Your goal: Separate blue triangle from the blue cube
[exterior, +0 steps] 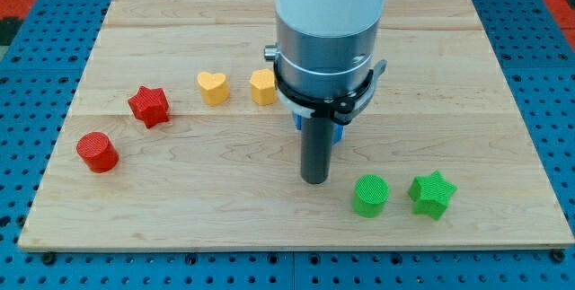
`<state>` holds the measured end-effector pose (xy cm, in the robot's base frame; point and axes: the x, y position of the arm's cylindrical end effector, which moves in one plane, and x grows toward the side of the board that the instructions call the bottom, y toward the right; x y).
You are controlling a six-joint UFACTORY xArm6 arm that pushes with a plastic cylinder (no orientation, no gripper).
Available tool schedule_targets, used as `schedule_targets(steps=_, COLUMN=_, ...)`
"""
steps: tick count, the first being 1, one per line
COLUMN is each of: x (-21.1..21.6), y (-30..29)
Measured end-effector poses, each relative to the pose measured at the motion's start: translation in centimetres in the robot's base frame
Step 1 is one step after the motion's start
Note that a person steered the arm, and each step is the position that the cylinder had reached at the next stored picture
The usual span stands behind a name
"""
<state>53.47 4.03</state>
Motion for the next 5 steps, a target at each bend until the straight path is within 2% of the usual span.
schedule_targets(steps=1, x=-0.7, y=6.9)
schedule_targets(steps=2, x=-5.8, y=8.4)
schedule_targets(steps=3, x=-8.1, y=4.0)
schedule_targets(steps=5, x=-5.2, y=-2.0)
